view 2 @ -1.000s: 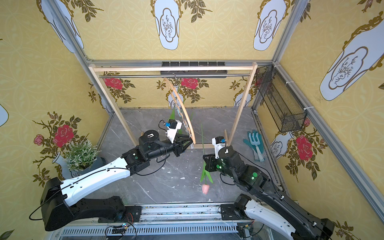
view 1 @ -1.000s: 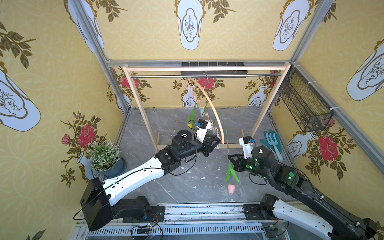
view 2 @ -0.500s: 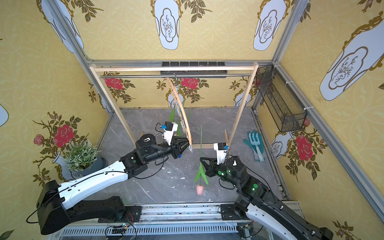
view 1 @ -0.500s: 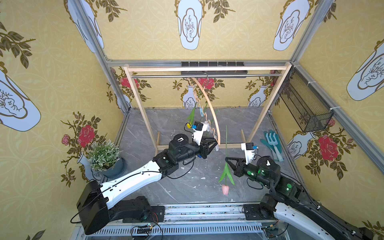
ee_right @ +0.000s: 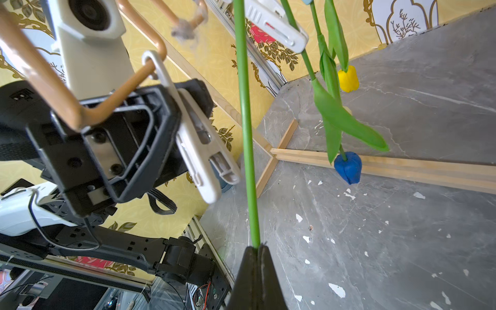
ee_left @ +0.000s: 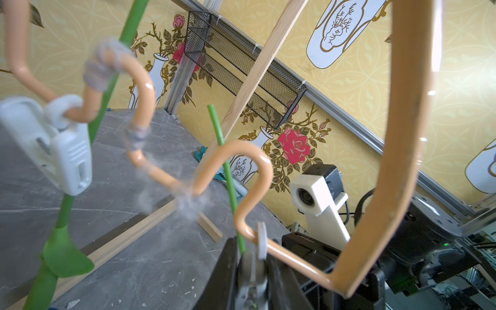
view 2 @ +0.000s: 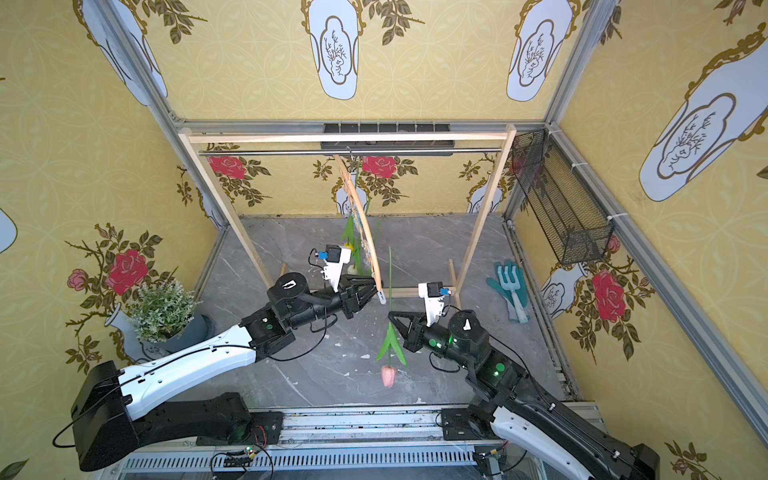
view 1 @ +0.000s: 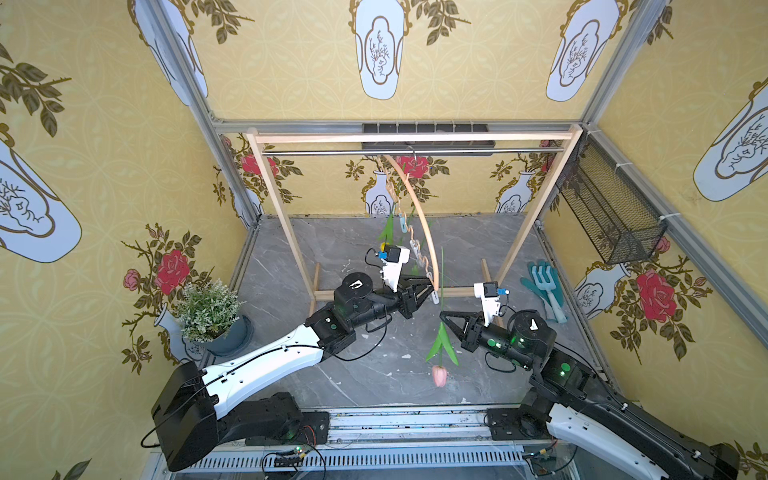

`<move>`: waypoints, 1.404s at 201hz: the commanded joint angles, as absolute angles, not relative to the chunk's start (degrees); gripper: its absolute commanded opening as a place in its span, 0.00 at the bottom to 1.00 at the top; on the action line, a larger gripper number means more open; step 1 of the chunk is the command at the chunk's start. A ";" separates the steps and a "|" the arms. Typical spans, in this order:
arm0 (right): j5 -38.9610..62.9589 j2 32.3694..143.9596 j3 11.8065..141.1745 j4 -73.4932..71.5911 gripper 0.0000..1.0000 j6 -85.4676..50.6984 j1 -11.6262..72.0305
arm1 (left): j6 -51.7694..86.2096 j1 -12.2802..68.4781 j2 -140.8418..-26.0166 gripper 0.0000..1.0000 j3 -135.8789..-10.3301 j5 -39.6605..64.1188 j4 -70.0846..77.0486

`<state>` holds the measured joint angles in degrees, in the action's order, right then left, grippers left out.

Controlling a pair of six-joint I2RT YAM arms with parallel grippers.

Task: Dry the flowers on a clothes hanger
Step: Clamp the flower onto the hanger.

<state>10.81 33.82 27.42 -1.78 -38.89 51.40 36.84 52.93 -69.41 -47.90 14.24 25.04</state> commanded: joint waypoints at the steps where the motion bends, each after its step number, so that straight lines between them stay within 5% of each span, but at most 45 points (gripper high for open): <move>1: 12.66 34.46 28.42 -7.10 0.00 -37.22 51.34 | 38.45 52.91 -69.68 0.22 -46.80 15.56 28.03; 282: 18.25 38.33 29.24 -13.30 0.00 -32.58 49.24 | 41.35 51.77 -70.07 0.20 -44.08 15.47 34.43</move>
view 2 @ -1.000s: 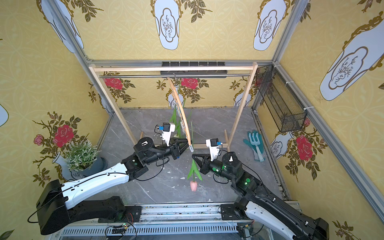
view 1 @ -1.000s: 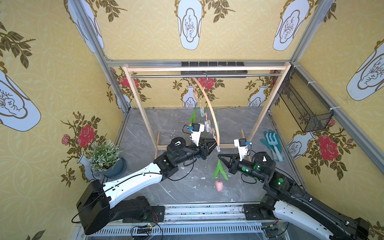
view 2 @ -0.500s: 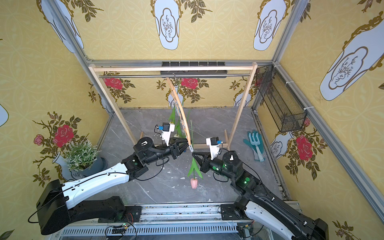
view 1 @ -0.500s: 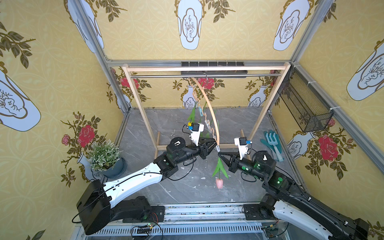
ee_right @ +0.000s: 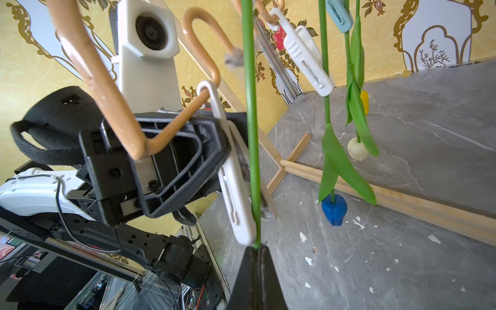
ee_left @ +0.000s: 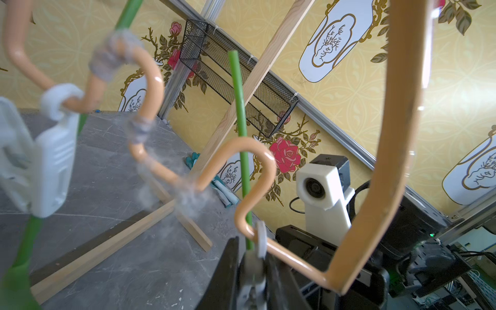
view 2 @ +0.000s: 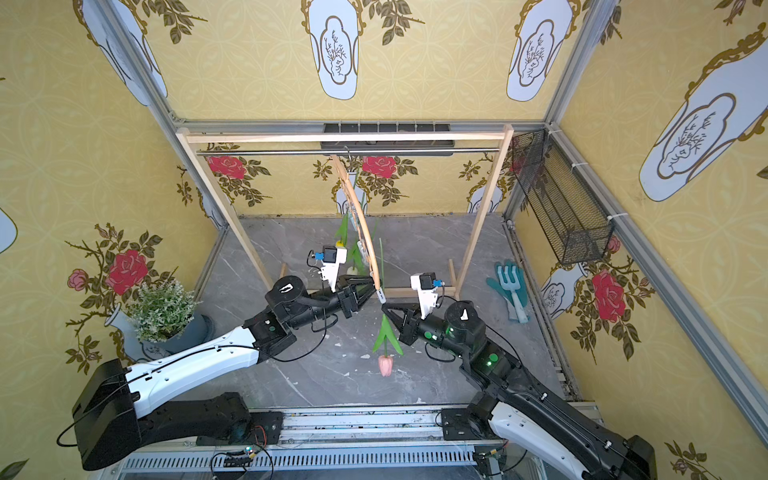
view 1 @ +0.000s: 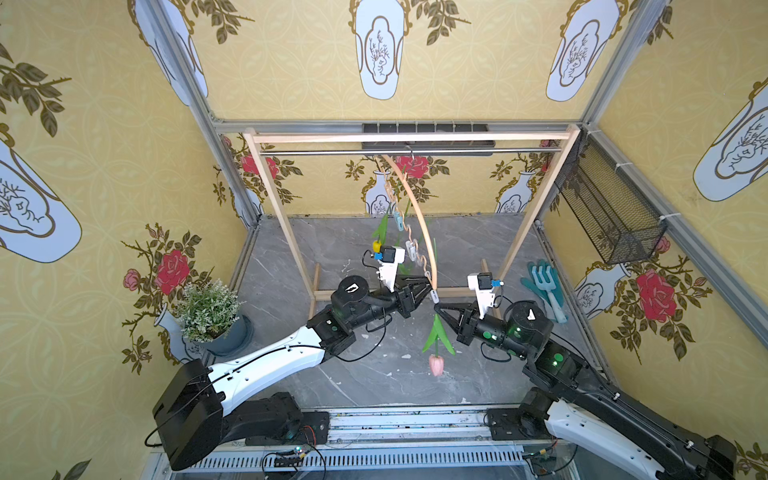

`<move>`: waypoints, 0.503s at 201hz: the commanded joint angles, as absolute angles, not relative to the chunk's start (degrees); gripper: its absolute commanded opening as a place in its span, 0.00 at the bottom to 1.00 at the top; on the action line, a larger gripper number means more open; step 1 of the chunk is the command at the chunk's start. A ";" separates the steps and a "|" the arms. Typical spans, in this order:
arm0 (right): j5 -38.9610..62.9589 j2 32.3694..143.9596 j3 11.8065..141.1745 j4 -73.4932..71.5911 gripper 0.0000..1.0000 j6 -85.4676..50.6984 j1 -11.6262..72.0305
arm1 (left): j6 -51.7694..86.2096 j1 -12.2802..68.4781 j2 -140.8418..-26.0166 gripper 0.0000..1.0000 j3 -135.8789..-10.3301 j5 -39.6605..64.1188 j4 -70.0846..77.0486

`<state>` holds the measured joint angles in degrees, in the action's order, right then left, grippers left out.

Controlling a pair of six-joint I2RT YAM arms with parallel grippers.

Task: Dry the flowers on a clothes hanger
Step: Clamp the flower onto the hanger.

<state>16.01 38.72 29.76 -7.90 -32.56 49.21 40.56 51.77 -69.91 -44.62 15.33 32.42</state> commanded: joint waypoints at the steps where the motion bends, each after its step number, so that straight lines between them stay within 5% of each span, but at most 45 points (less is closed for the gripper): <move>1: 18.38 38.32 29.22 -13.32 0.00 -32.60 49.27 | 41.37 51.77 -70.06 0.20 -44.05 15.51 34.44; 101: 20.19 38.98 27.19 -16.31 0.00 -34.29 49.41 | 42.54 51.77 -69.75 0.19 -42.73 15.29 38.31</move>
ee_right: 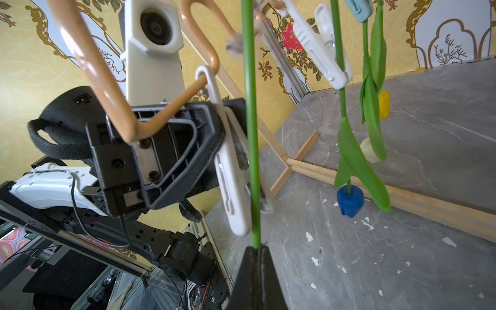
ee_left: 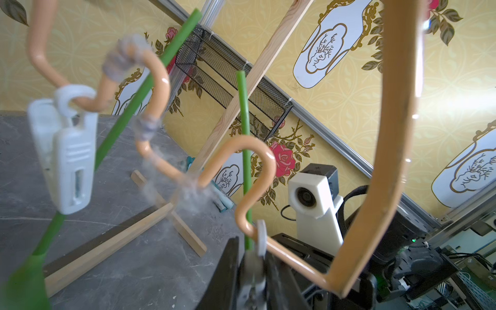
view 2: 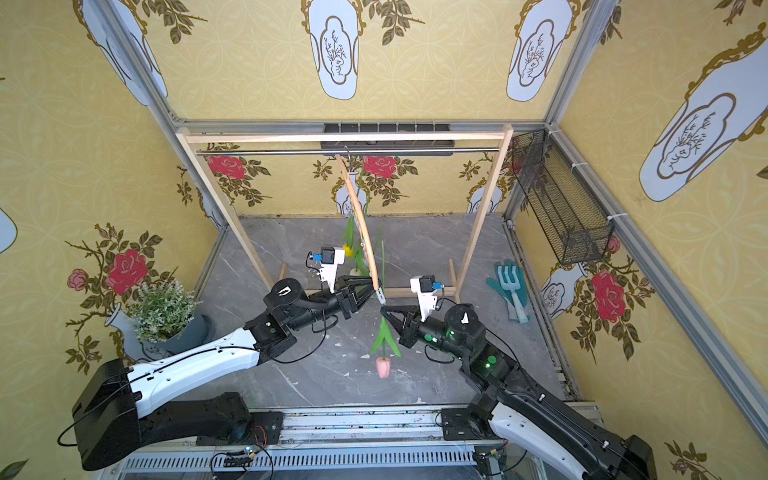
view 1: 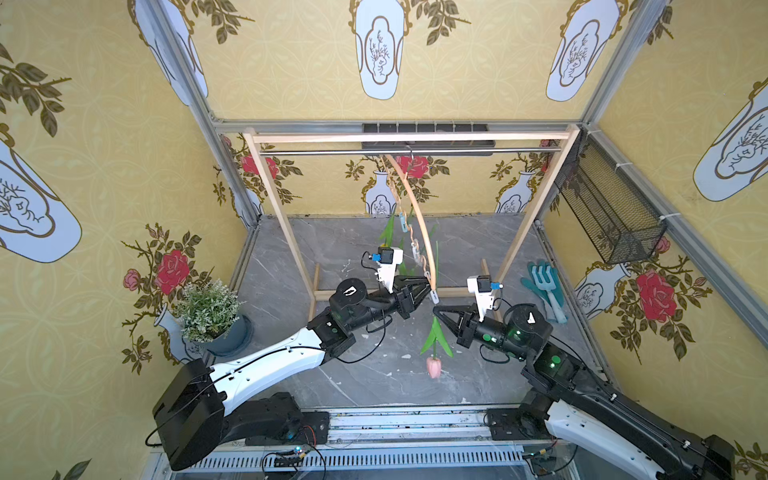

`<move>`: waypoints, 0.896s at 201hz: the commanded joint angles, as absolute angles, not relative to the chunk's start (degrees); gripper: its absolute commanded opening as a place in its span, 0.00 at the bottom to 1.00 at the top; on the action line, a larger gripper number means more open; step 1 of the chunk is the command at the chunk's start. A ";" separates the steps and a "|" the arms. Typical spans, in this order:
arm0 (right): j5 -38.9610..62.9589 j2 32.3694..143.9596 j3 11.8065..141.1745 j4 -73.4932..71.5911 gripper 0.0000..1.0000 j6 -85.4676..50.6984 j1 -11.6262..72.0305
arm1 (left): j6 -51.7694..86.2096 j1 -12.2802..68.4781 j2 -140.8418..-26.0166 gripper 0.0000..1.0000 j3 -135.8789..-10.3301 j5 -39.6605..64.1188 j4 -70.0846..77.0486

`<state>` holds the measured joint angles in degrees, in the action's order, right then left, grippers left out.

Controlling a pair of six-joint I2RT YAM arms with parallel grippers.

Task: Dry the flowers on a clothes hanger
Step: Clamp the flower onto the hanger.

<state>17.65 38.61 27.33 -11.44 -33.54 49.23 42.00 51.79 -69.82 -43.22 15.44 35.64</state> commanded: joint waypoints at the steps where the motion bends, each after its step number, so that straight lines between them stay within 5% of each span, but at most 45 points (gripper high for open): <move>1: 20.29 39.00 27.22 -16.37 0.00 -34.28 49.45 | 42.54 51.77 -69.77 0.19 -42.72 15.29 38.32; 70: 20.47 38.50 27.11 -17.75 0.00 -34.58 50.09 | 43.24 51.77 -70.35 0.20 -41.31 14.80 40.33; 128: 20.49 38.06 27.47 -17.59 0.00 -34.72 50.01 | 43.54 51.77 -70.84 0.38 -40.79 14.67 41.05; 180: 20.13 37.79 27.33 -17.84 0.00 -35.04 50.01 | 43.94 51.77 -71.25 0.35 -40.84 14.52 41.05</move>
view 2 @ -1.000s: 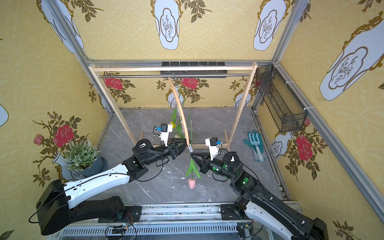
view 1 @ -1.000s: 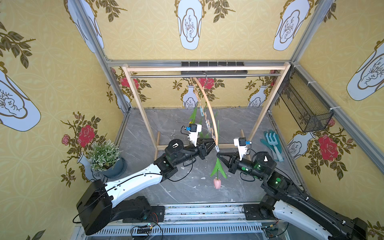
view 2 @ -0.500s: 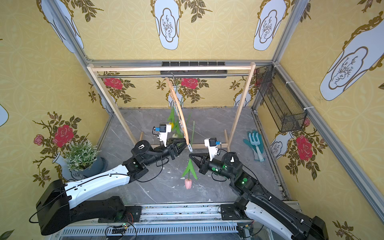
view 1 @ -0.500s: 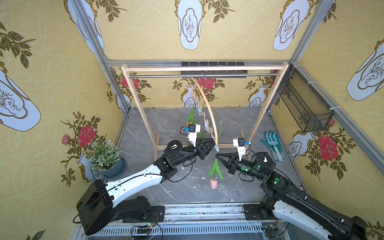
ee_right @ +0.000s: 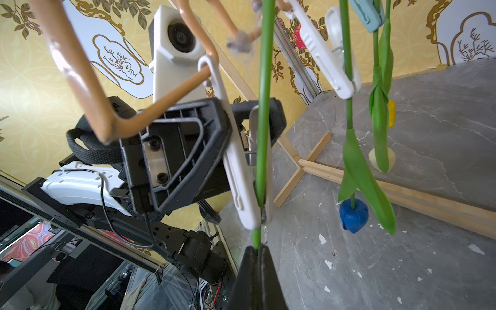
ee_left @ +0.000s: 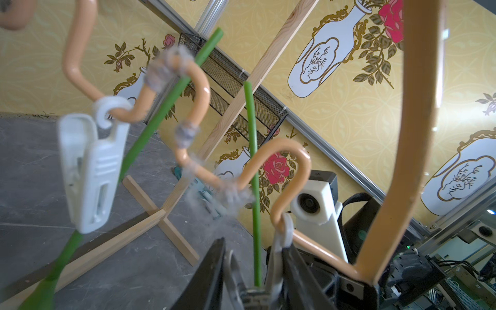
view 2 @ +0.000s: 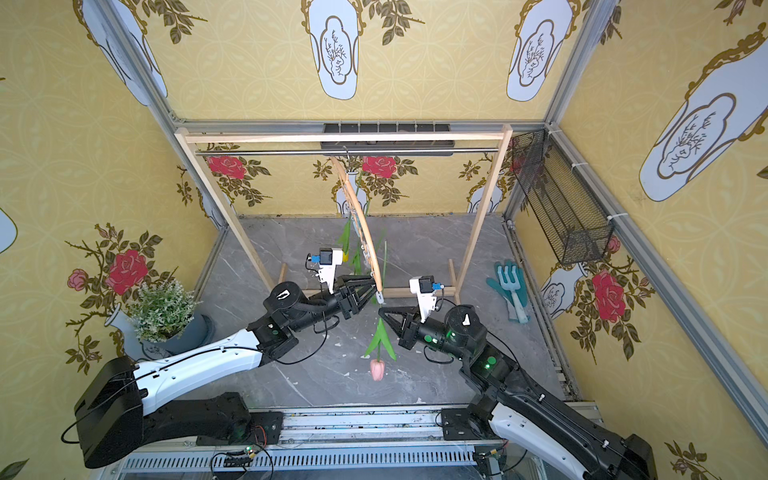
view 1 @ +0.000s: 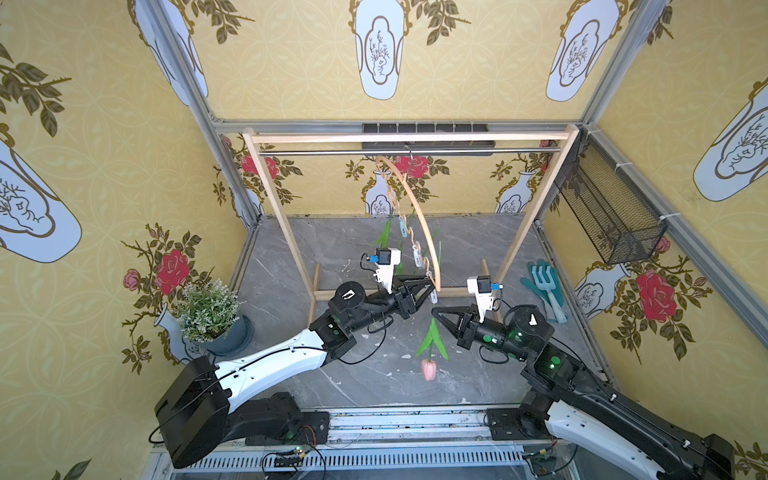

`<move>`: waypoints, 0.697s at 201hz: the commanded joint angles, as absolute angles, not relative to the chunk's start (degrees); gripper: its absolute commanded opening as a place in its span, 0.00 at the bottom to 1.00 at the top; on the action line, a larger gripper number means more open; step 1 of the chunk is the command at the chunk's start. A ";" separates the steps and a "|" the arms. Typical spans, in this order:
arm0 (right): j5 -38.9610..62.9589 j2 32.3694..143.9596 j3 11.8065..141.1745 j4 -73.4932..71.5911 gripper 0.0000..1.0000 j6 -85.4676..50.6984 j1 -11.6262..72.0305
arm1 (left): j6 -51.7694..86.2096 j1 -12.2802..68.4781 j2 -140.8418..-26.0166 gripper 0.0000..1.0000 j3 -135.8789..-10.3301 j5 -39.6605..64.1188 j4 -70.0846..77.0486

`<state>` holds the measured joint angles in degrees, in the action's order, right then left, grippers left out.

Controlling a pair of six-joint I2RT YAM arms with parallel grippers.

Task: Dry the flowers on a clothes hanger
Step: Clamp the flower onto the hanger.

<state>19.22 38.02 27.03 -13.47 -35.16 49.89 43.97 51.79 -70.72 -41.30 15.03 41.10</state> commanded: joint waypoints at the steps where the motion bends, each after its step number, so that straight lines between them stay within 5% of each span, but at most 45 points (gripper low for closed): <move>1: 20.17 37.84 27.33 -17.88 0.00 -35.05 50.01 | 43.90 51.77 -71.26 0.35 -40.86 14.51 41.00; 87: 20.04 39.24 26.85 -21.61 0.00 -36.42 50.05 | 45.04 51.76 -72.00 0.23 -39.69 14.16 44.10; 140: 20.09 39.33 26.13 -23.55 0.00 -37.43 50.02 | 46.45 51.77 -72.38 0.31 -37.56 13.91 48.45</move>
<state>19.18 39.92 26.65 -15.44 -37.10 49.89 45.76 51.77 -71.99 -38.76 13.96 46.76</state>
